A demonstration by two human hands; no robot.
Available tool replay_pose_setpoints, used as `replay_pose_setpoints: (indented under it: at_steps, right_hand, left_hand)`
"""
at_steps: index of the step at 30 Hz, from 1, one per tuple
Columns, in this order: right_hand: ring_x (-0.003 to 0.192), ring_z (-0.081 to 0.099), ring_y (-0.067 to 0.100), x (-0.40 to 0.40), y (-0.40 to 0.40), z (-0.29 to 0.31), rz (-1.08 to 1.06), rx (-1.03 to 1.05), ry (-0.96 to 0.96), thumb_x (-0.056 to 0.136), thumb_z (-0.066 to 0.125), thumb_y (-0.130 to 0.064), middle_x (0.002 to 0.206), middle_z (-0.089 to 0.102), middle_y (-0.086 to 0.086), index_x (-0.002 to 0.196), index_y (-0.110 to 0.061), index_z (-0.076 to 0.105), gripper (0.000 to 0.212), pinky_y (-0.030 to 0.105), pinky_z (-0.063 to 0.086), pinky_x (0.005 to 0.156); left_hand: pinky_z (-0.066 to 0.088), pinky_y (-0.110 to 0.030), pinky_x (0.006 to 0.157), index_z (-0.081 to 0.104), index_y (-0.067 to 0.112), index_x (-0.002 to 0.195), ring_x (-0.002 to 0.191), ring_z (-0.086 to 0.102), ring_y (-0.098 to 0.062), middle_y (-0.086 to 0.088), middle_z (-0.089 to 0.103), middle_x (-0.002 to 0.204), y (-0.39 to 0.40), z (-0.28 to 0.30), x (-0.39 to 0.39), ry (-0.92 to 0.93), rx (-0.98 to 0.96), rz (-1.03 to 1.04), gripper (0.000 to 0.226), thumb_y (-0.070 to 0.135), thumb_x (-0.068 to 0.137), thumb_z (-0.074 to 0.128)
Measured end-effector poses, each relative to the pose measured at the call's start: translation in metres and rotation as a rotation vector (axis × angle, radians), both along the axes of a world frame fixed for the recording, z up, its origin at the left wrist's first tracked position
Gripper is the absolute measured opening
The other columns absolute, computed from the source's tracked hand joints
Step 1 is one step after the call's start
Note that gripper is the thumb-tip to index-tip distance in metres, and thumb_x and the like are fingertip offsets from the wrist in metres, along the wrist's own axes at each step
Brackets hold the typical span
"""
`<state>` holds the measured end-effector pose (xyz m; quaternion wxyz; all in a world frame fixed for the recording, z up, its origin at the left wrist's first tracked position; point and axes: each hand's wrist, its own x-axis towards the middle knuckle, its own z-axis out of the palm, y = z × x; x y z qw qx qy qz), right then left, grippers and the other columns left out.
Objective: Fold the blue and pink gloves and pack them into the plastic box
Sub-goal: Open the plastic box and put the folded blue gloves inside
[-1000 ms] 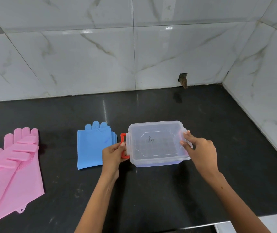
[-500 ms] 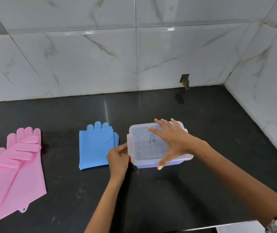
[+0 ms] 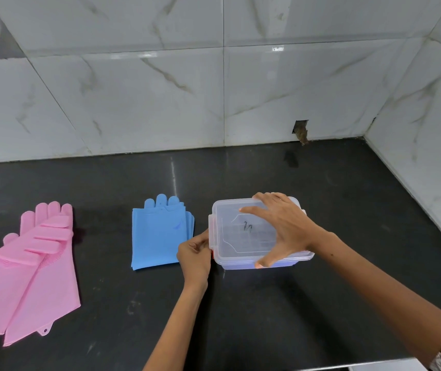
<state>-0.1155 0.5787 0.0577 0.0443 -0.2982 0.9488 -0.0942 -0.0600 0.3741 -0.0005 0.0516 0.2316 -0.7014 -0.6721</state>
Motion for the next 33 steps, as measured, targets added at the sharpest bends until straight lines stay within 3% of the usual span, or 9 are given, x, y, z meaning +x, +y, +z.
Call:
replay_pose_setpoints:
  at_steps: [6, 12, 18, 20, 23, 26, 29, 33]
  right_hand:
    - [0.129, 0.033, 0.021, 0.001, 0.001, 0.003, -0.005, -0.077, -0.027, 0.049, 0.061, -0.083, 0.142, 0.037, 0.003, 0.132, -0.043, 0.035, 0.095, 0.039, 0.018, 0.111]
    - [0.132, 0.031, 0.019, 0.002, 0.002, 0.003, -0.01, -0.12, -0.047, 0.049, 0.065, -0.08, 0.143, 0.036, 0.001, 0.13, -0.043, 0.038, 0.092, 0.033, 0.013, 0.11]
    - [0.122, 0.038, 0.005, 0.003, 0.006, 0.008, -0.013, -0.266, -0.062, 0.049, 0.065, -0.079, 0.131, 0.045, -0.01, 0.123, -0.042, 0.044, 0.085, 0.034, 0.016, 0.113]
    - [0.126, 0.035, 0.003, 0.001, 0.01, 0.013, -0.034, -0.296, -0.07, 0.053, 0.066, -0.078, 0.137, 0.045, -0.01, 0.124, -0.042, 0.043, 0.083, 0.04, 0.008, 0.117]
    - [0.138, 0.029, 0.014, -0.001, 0.016, 0.017, -0.037, -0.14, -0.001, 0.052, 0.061, -0.084, 0.148, 0.037, -0.003, 0.126, -0.041, 0.044, 0.088, 0.046, -0.005, 0.116]
    - [0.141, 0.023, 0.017, -0.004, 0.023, 0.03, -0.07, -0.104, 0.003, 0.051, 0.058, -0.085, 0.151, 0.032, -0.003, 0.126, -0.044, 0.043, 0.087, 0.05, -0.008, 0.116]
    - [0.139, 0.023, 0.014, -0.011, 0.028, 0.05, -0.076, -0.157, -0.073, 0.053, 0.062, -0.079, 0.148, 0.033, -0.006, 0.124, -0.045, 0.045, 0.08, 0.05, -0.008, 0.116]
    - [0.122, 0.035, -0.004, -0.023, 0.03, 0.071, -0.063, -0.258, -0.218, 0.056, 0.065, -0.073, 0.135, 0.043, -0.017, 0.118, -0.045, 0.05, 0.07, 0.051, 0.004, 0.117]
  left_hand:
    - [0.056, -0.02, 0.07, 0.072, 0.031, 0.079, 0.08, 0.07, -0.01, 0.01, 0.072, 0.081, 0.002, 0.001, 0.0, 0.001, 0.023, 0.021, 0.029, 0.003, 0.084, 0.066]
    - [0.057, -0.036, 0.083, 0.074, 0.013, 0.094, 0.086, 0.069, -0.015, -0.002, 0.074, 0.093, 0.004, -0.001, 0.0, -0.02, 0.007, 0.031, 0.017, 0.003, 0.084, 0.065]
    - [0.058, -0.044, 0.083, 0.075, 0.009, 0.093, 0.084, 0.071, -0.018, -0.006, 0.075, 0.09, 0.005, -0.003, 0.005, 0.016, 0.001, 0.037, 0.017, -0.001, 0.084, 0.064]
    - [0.057, -0.044, 0.086, 0.075, 0.014, 0.091, 0.086, 0.07, -0.017, -0.004, 0.074, 0.091, 0.005, -0.003, 0.005, 0.017, 0.005, 0.047, 0.019, 0.0, 0.084, 0.064]
    - [0.052, -0.035, 0.093, 0.069, 0.028, 0.101, 0.102, 0.067, -0.019, 0.001, 0.072, 0.105, 0.0, 0.0, 0.006, 0.046, -0.012, 0.012, 0.027, 0.007, 0.086, 0.063]
    - [0.038, -0.024, 0.105, 0.054, 0.039, 0.122, 0.126, 0.05, -0.01, 0.015, 0.056, 0.129, -0.022, 0.017, -0.002, 0.29, -0.309, -0.098, 0.045, 0.019, 0.085, 0.067]
    - [0.03, -0.027, 0.112, 0.051, 0.027, 0.13, 0.139, 0.033, -0.01, 0.009, 0.046, 0.14, -0.033, 0.043, -0.026, 0.626, -0.632, -0.402, 0.051, 0.018, 0.083, 0.069]
    - [0.045, -0.034, 0.103, 0.064, 0.01, 0.116, 0.126, 0.051, -0.021, -0.001, 0.06, 0.125, -0.027, 0.073, -0.056, 0.821, -0.695, -0.488, 0.032, 0.011, 0.085, 0.063]
